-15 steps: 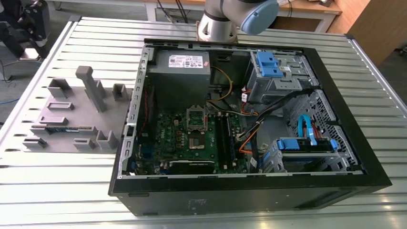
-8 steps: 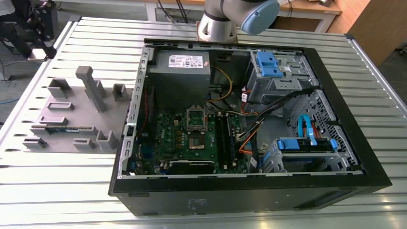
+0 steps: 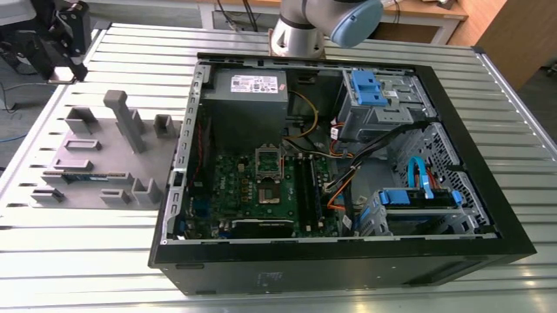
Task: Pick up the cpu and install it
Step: 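Pick up the cpu and move it towards the insertion slot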
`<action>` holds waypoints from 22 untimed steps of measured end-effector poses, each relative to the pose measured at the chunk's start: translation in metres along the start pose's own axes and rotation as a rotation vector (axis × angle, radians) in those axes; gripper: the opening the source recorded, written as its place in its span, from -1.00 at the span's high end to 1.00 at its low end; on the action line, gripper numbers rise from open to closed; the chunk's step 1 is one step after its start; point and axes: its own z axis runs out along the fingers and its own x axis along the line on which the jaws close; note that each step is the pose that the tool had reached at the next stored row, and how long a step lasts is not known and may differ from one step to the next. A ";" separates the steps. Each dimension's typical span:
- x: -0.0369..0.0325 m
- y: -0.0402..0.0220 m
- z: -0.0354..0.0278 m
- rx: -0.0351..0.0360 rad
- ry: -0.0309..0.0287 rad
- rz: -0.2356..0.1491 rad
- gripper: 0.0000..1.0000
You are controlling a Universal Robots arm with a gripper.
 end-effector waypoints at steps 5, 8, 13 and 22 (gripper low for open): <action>-0.0088 -0.0002 0.0002 0.0001 0.0001 0.000 0.06; -0.0137 -0.0003 0.0004 0.0000 0.0000 0.000 0.06; -0.0206 -0.0005 0.0007 0.0000 0.0000 0.000 0.06; -0.0323 -0.0007 0.0010 0.0000 0.0001 0.000 0.06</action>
